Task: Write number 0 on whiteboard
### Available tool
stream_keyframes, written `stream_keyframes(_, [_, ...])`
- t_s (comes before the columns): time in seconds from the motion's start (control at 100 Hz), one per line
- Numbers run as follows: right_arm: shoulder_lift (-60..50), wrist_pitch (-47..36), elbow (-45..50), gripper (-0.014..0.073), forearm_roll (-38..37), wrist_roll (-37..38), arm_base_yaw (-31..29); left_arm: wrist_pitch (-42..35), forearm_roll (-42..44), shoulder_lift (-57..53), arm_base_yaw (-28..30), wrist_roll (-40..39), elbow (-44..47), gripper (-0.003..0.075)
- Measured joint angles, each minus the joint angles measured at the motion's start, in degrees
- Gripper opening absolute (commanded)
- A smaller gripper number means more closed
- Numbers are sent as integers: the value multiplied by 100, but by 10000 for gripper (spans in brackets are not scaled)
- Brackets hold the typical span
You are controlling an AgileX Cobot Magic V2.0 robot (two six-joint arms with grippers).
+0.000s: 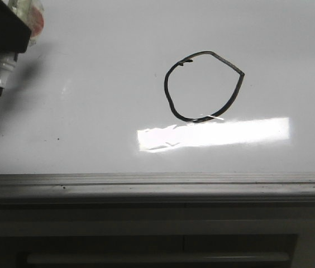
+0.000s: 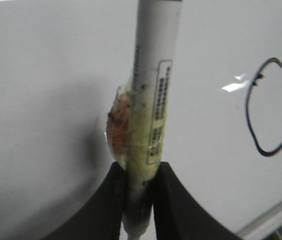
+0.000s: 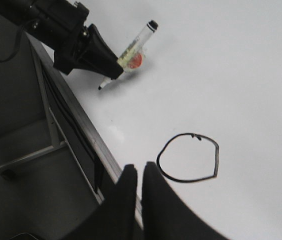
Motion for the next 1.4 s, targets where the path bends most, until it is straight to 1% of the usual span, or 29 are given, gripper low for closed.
stream_keyframes(0.09, [-357, 31, 385, -59, -141, 355, 0, -333, -73, 273, 78, -26, 0, -20])
stream_keyframes(0.27, [-872, 71, 958, -59, -253, 837, 0, -878, -582, 797, 19, -48, 0, -20])
stream_keyframes(0.37, [-983, 78, 1117, -59, -267, 965, 0, -1132, -798, 1048, -14, -48, -11, -20])
stream_keyframes(0.57, [-1004, 25, 1150, -59, -267, 1013, 0, -1483, -1142, 1356, -64, -52, -85, -15])
stream_keyframes(0.64, [-1004, 0, 1150, -59, -267, 1017, 0, -1539, -1184, 1392, -68, -52, -98, 38])
stream_keyframes(0.66, [-1004, -10, 1150, -59, -267, 1027, 0, -1549, -1184, 1395, -68, -52, -98, 90])
stream_keyframes(0.71, [-1004, -9, 1150, -59, -267, 1026, 0, -1548, -1192, 1395, -77, -52, -98, 154])
stream_keyframes(0.73, [-1004, -22, 1150, -59, -267, 1026, 0, -1548, -1192, 1405, -77, -52, -98, 211])
stream_keyframes(0.77, [-1004, -22, 1150, -59, -267, 1030, 0, -1548, -1210, 1418, -77, -62, -98, 283])
stream_keyframes(0.79, [-1004, -22, 1150, -59, -267, 1030, 0, -1548, -1210, 1429, -77, -62, -98, 335])
stream_keyframes(0.8, [-1004, -22, 1150, -59, -267, 1030, 0, -1548, -1221, 1429, -77, -62, -98, 335])
stream_keyframes(0.82, [-1004, -33, 1150, -59, -267, 1030, 0, -1548, -1226, 1429, -77, -62, -102, 377])
stream_keyframes(0.86, [-1004, -33, 1150, -59, -267, 1030, 0, -1551, -1224, 1429, -96, -62, -111, 414])
stream_keyframes(1.1, [-1004, -33, 1150, -59, -305, 1040, 0, -1626, -1238, 1419, -111, -62, -128, 430])
stream_keyframes(1.2, [-1004, -40, 1150, -59, -404, 1040, 0, -1639, -1238, 1419, -111, -62, -128, 475])
stream_keyframes(1.26, [-1004, -40, 1150, -59, -464, 1040, 0, -1639, -1250, 1395, -111, -62, -128, 515])
stream_keyframes(1.31, [-1004, -40, 1150, -59, -482, 1040, 0, -1639, -1250, 1372, -111, -62, -128, 530])
stream_keyframes(1.4, [-1004, -40, 1150, -57, -516, 1040, 0, -1542, -1250, 1293, -111, -62, -128, 531])
